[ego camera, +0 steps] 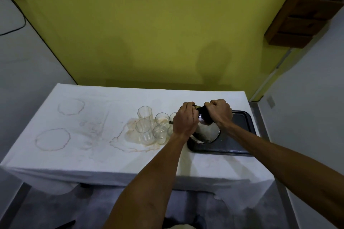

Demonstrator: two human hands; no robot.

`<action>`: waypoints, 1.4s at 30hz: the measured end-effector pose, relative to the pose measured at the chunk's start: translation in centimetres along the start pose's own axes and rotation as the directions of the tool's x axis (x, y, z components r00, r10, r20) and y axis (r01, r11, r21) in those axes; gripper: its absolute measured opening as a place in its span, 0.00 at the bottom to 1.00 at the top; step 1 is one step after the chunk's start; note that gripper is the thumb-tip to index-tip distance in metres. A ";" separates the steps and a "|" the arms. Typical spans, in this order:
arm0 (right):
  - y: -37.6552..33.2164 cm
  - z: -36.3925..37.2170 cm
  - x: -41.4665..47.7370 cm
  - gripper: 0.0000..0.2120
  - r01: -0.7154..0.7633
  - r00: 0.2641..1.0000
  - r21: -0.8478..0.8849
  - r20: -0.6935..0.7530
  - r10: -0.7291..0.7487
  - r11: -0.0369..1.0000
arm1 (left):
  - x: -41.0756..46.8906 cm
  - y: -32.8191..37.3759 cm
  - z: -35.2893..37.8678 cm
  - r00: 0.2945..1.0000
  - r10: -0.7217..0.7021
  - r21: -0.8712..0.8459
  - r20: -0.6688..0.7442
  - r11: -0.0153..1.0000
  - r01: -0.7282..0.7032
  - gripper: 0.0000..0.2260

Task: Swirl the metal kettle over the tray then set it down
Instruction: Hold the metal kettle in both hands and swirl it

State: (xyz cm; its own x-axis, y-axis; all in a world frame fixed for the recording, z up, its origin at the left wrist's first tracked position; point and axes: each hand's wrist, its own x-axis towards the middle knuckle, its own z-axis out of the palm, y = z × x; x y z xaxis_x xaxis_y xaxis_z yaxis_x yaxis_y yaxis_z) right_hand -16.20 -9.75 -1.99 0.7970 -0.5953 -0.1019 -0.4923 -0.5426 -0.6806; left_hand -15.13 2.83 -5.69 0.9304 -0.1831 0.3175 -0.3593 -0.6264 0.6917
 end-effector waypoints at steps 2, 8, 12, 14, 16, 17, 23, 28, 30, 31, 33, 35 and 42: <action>-0.2 -0.1 0.1 0.16 -0.004 1.000 -0.003 -0.006 0.004 1.000 | 0.2 0.2 -0.2 1.000 -0.006 -0.005 0.001 1.000 0.006 0.23; -0.4 -0.2 0.4 0.16 -0.015 1.000 -0.008 -0.013 0.014 1.000 | 0.6 0.2 -0.3 1.000 0.005 -0.029 -0.013 1.000 -0.005 0.22; -0.6 -0.4 0.7 0.16 0.006 1.000 -0.018 -0.015 -0.007 1.000 | 0.7 0.4 -0.2 0.999 0.004 -0.041 -0.037 0.999 -0.005 0.21; -0.7 -0.4 0.8 0.16 0.012 1.000 -0.021 -0.015 -0.012 1.000 | 0.8 0.5 -0.1 0.999 -0.002 -0.056 -0.047 0.998 -0.001 0.21; -0.8 -0.4 1.1 0.15 0.005 1.000 -0.023 -0.011 -0.006 1.000 | 0.9 0.6 -0.1 0.998 -0.017 -0.072 -0.059 0.997 0.013 0.21; -0.8 -0.4 1.1 0.15 0.001 1.000 -0.026 -0.011 -0.001 1.000 | 0.9 0.6 -0.1 0.998 -0.022 -0.078 -0.063 0.997 0.018 0.21; -1.0 -0.4 1.4 0.15 0.015 1.000 -0.028 -0.006 -0.015 0.999 | 0.9 0.5 0.0 0.997 -0.023 -0.070 -0.070 0.997 0.019 0.20; -0.9 -0.3 1.5 0.15 0.026 1.000 -0.044 -0.008 -0.026 0.999 | 0.8 0.5 -0.1 0.998 -0.014 -0.060 -0.062 0.998 0.010 0.22; -0.7 -0.2 1.5 0.15 0.028 1.000 -0.038 -0.006 -0.028 0.999 | 0.8 0.4 -0.1 0.998 -0.007 -0.052 -0.054 0.999 0.004 0.22; -0.5 -0.1 1.5 0.15 0.028 1.000 -0.032 -0.001 -0.028 0.999 | 0.8 0.4 0.0 0.999 -0.004 -0.048 -0.051 0.999 0.001 0.21; -0.1 -0.1 1.5 0.15 0.024 1.000 -0.018 0.010 -0.024 1.000 | 0.8 0.3 0.1 0.999 0.007 -0.037 -0.048 0.999 -0.009 0.21; 0.3 0.0 1.5 0.15 0.024 0.999 0.002 0.028 -0.024 1.000 | 0.6 0.2 0.2 0.999 0.029 -0.015 -0.046 0.999 -0.029 0.21; 2.7 0.6 1.7 0.18 -0.028 0.997 0.185 0.080 0.014 0.982 | 1.0 0.0 0.6 0.991 0.130 0.061 0.022 0.990 -0.131 0.16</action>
State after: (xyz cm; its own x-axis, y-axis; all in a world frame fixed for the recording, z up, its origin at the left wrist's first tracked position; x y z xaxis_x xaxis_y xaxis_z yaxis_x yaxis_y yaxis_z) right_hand -15.98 -11.88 -4.38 0.8156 -0.5535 -0.1688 -0.4413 -0.4062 -0.8002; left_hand -14.19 2.20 -5.75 0.8773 -0.2798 0.3900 -0.4730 -0.6420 0.6034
